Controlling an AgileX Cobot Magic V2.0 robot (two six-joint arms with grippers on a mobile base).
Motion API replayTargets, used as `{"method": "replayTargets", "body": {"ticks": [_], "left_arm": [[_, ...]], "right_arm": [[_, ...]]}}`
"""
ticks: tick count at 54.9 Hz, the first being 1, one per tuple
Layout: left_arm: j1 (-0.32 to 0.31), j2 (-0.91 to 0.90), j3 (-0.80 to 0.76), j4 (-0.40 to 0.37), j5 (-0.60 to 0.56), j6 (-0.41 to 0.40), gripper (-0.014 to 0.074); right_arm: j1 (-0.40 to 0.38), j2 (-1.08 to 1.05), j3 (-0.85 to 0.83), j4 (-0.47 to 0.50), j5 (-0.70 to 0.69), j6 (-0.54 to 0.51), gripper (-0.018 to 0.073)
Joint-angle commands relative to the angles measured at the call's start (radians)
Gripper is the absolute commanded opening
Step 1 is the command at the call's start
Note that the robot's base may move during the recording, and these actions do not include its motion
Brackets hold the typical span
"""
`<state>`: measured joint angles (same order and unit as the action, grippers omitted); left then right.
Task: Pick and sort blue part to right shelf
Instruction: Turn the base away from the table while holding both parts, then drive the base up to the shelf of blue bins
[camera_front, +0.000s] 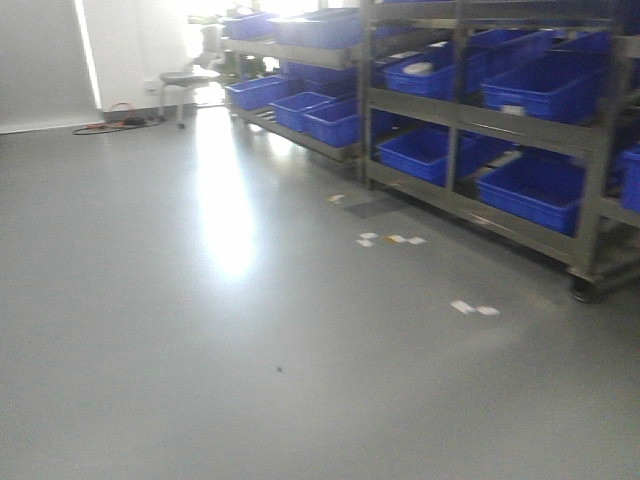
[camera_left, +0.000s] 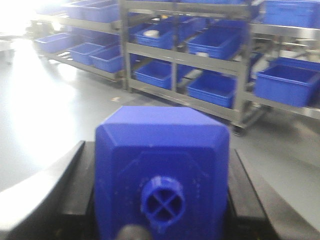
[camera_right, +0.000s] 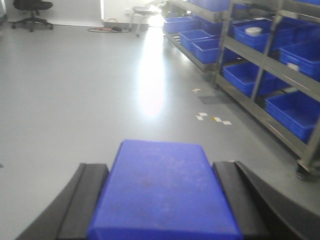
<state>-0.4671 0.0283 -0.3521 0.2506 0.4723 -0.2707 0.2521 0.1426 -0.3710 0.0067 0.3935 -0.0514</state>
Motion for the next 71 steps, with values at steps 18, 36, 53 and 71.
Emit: {"method": "replayTargets", "body": {"ticks": [18,36,53,71], "left_arm": [[-0.005,0.012,-0.031,0.008,-0.092,-0.008,0.0354],[-0.005,0.012,-0.031,0.008,-0.092,-0.008,0.0354],[-0.005,0.012,-0.031,0.008,-0.092,-0.008,0.0354],[-0.005,0.012,-0.031,0.008,-0.092,-0.008,0.0354]], "right_arm": [[-0.001,0.010,-0.029,-0.007,-0.093,-0.009,0.0182],[-0.001,0.010,-0.029,-0.007,-0.093,-0.009,0.0182],[-0.001,0.010,-0.029,-0.007,-0.092,-0.009,0.0182],[-0.001,0.010,-0.029,-0.007,-0.092,-0.009,0.0182]]}}
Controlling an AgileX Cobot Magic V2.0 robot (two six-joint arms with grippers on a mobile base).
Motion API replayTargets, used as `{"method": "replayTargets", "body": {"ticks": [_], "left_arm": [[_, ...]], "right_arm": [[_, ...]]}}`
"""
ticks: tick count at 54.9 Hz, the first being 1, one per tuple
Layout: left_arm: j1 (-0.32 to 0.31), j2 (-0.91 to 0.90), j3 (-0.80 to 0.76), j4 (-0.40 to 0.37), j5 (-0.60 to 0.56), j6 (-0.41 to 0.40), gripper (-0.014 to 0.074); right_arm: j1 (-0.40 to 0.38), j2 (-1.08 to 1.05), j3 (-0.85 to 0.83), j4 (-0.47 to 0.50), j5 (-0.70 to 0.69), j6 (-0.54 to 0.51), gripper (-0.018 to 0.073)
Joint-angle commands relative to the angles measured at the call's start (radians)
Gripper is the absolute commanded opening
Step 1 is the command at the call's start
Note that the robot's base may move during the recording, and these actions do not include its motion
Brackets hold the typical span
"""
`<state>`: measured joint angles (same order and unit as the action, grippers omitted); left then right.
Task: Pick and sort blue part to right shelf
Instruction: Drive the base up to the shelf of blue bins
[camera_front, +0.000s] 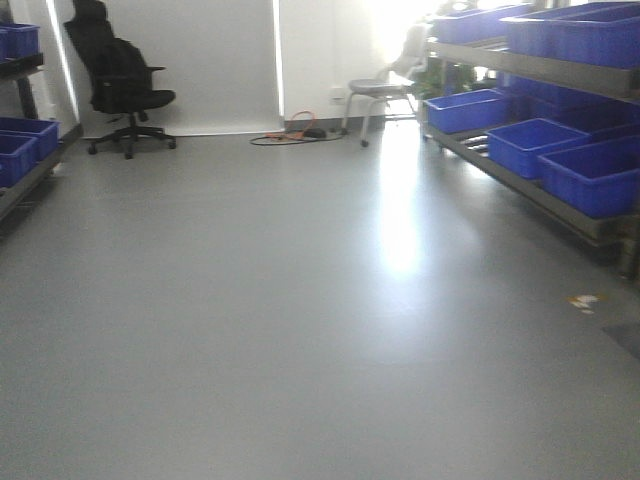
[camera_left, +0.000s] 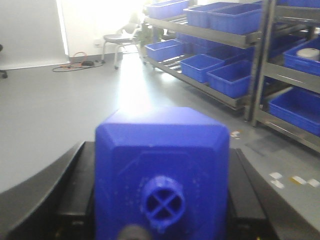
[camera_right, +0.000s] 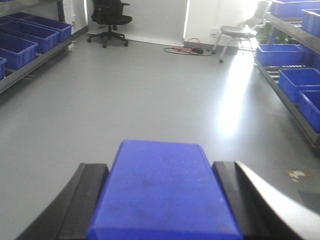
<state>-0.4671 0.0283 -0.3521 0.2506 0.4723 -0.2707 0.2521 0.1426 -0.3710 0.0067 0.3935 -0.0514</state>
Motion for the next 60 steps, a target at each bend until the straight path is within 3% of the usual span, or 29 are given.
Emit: {"method": "replayTargets", "body": {"ticks": [1,60], "left_arm": [[-0.005,0.012,-0.031,0.008,-0.092,-0.008,0.0354],[-0.005,0.012,-0.031,0.008,-0.092,-0.008,0.0354]], "right_arm": [[-0.001,0.010,-0.029,-0.007,-0.092,-0.009,0.0182],[-0.001,0.010,-0.029,-0.007,-0.093,-0.009,0.0182]]}}
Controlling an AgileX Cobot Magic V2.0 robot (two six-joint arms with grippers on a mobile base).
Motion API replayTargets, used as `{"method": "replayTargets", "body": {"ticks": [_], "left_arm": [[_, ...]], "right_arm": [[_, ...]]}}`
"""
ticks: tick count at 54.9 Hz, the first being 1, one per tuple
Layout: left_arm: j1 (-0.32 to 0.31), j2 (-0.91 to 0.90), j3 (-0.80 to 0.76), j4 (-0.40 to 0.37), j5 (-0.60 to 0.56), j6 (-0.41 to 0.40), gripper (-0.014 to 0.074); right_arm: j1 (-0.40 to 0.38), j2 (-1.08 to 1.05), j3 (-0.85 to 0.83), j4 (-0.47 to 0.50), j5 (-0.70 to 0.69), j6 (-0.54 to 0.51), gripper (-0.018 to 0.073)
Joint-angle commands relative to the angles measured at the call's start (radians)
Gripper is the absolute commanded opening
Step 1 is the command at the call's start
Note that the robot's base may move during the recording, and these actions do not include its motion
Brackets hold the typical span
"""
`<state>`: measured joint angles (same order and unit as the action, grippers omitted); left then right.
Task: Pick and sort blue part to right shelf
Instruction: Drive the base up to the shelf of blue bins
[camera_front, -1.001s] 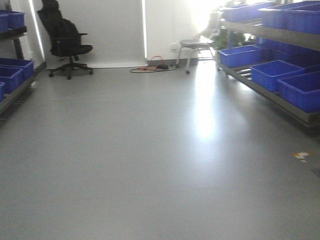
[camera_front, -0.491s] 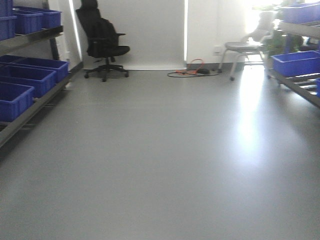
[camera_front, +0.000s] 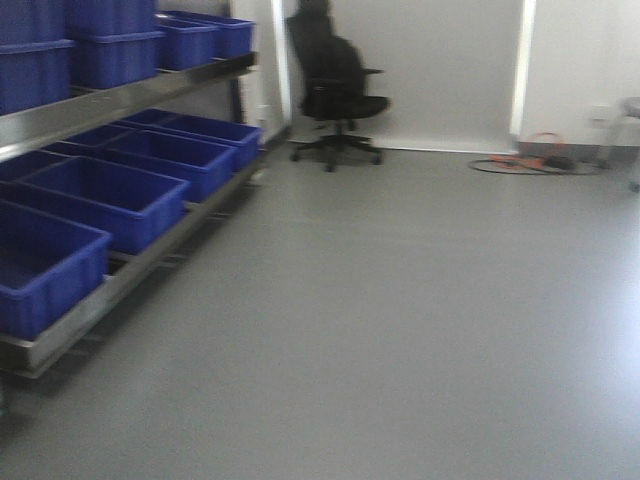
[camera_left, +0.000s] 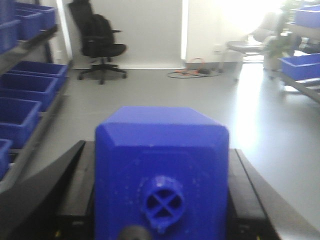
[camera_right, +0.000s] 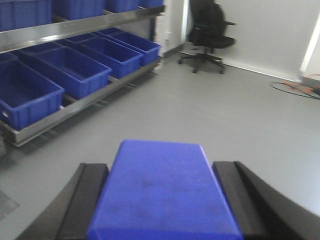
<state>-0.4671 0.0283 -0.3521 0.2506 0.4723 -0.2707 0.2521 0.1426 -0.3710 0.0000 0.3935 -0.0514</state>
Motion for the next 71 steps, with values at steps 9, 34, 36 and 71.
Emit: {"method": "replayTargets", "body": {"ticks": [9,34,36,71], "left_arm": [[-0.003,0.012,-0.031,0.008,-0.092,-0.008,0.0354],[-0.003,0.012,-0.031,0.008,-0.092,-0.008,0.0354],[-0.003,0.012,-0.031,0.008,-0.092,-0.008,0.0354],[-0.003,0.012,-0.031,0.008,-0.092,-0.008,0.0354]], "right_arm": [[-0.001,0.010,-0.029,0.000,-0.093,-0.009,0.0182],[-0.001,0.010,-0.029,0.000,-0.093,-0.009,0.0182],[-0.001,0.010,-0.029,0.000,-0.093,-0.009,0.0182],[-0.001,0.010,-0.029,0.000,-0.093,-0.009,0.0182]]}}
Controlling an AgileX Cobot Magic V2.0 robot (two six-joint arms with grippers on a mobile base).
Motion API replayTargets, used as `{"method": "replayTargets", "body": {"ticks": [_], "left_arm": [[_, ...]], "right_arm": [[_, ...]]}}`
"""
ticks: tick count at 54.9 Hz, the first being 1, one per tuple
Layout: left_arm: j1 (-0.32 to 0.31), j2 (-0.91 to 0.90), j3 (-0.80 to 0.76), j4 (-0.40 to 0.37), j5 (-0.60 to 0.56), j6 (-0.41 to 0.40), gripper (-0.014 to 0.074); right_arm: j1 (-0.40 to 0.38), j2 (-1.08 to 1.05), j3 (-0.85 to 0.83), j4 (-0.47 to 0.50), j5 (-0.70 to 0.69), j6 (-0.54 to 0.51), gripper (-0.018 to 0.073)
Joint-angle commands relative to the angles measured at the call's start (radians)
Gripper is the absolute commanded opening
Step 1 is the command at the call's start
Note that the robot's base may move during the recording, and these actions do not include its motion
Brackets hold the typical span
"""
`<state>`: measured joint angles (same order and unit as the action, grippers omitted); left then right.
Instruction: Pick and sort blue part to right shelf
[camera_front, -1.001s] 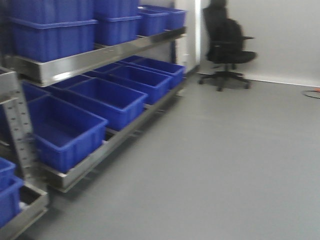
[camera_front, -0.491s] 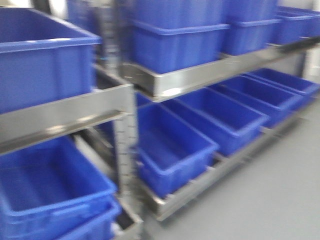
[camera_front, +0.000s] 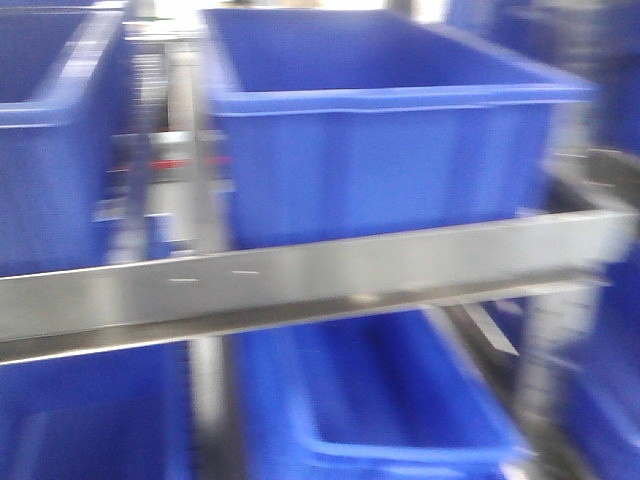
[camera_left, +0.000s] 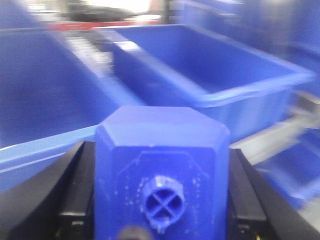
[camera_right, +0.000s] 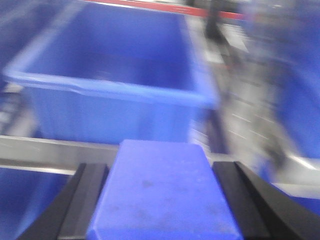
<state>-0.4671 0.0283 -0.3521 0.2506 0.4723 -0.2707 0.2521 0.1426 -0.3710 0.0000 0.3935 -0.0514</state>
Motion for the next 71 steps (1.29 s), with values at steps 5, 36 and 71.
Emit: {"method": "replayTargets", "body": {"ticks": [5,36,71], "left_arm": [[-0.003,0.012,-0.031,0.008,-0.092,-0.008,0.0354],[-0.003,0.012,-0.031,0.008,-0.092,-0.008,0.0354],[-0.003,0.012,-0.031,0.008,-0.092,-0.008,0.0354]], "right_arm": [[-0.001,0.010,-0.029,0.000,-0.093,-0.009,0.0182],[-0.001,0.010,-0.023,0.000,-0.092,-0.009,0.0182],[-0.001,0.010,-0.023,0.000,-0.092,-0.009,0.0182]]}}
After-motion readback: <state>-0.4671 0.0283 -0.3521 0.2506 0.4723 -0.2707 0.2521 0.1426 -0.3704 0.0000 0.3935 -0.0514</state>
